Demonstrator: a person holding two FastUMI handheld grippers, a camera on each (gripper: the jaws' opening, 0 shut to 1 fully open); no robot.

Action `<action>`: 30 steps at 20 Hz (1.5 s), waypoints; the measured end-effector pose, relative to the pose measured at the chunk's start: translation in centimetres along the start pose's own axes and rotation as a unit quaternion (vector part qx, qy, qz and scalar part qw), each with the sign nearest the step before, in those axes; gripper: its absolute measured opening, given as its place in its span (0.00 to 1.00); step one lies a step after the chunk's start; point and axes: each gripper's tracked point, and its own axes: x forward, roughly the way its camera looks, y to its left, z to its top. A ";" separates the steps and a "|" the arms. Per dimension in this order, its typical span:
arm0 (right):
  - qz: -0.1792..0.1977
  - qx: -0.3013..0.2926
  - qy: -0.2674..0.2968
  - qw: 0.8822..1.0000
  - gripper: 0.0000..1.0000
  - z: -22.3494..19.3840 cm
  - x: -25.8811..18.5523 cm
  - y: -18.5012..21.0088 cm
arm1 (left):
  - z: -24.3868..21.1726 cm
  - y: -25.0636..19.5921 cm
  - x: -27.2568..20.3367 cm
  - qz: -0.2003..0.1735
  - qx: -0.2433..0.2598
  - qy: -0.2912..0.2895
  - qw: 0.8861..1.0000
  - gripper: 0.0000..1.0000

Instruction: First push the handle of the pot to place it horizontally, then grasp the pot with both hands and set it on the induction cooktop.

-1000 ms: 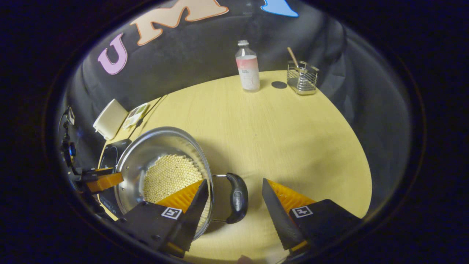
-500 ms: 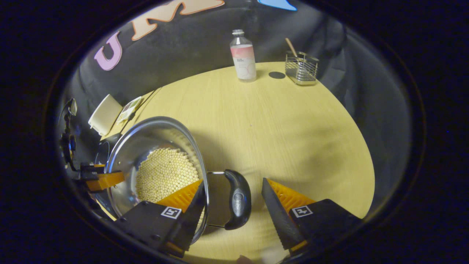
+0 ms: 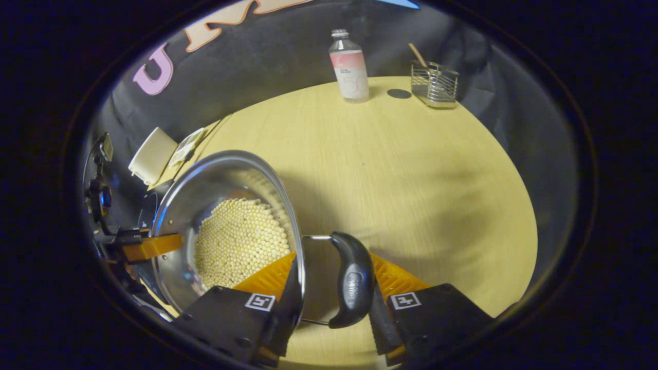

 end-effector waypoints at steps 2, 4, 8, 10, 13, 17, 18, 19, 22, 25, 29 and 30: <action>0.007 0.015 0.005 1.000 0.62 0.3 -0.6 0.0 | -0.2 -0.1 0.0 -0.002 -0.012 0.000 1.000 0.64; 0.006 0.010 0.001 1.000 0.56 0.4 -1.1 -0.2 | -0.9 -0.4 -0.3 -0.005 -0.028 0.006 1.000 0.64; 0.014 0.004 0.006 1.000 0.57 -0.3 -2.1 -0.3 | -2.2 -0.9 -0.7 -0.010 -0.061 0.013 0.998 0.60; 0.017 0.010 0.004 1.000 0.51 -0.1 -2.8 -0.2 | -2.1 -1.2 -1.5 -0.009 -0.061 0.006 0.998 0.60; 0.021 0.020 -0.006 1.000 0.49 0.4 -3.4 0.3 | -1.2 -0.9 -2.3 -0.004 -0.055 -0.014 0.998 0.59; 0.028 0.023 -0.008 0.999 0.49 0.5 -4.4 1.1 | -1.4 -0.8 -3.8 0.002 -0.060 -0.017 0.998 0.61; 0.031 0.023 -0.011 0.999 0.49 0.8 -4.6 1.4 | -1.2 -0.7 -4.3 0.004 -0.059 -0.023 0.998 0.61; 0.035 0.023 -0.014 0.999 0.49 0.7 -5.0 1.8 | -1.1 -0.5 -4.8 0.006 -0.058 -0.029 0.998 0.59; 0.044 0.013 -0.021 0.999 0.49 0.9 -5.9 3.4 | -1.0 0.6 -6.3 0.015 -0.059 -0.037 0.997 0.58; 0.057 0.006 -0.026 0.998 0.49 1.1 -6.4 5.3 | -1.1 1.8 -8.2 0.027 -0.066 -0.046 0.996 0.58; 0.072 -0.003 -0.036 0.997 0.49 1.1 -6.8 8.4 | -0.7 4.0 -10.3 0.041 -0.066 -0.061 0.995 0.58; 0.072 -0.001 -0.036 0.997 0.49 1.1 -6.9 9.1 | -0.6 4.7 -10.5 0.041 -0.066 -0.062 0.995 0.58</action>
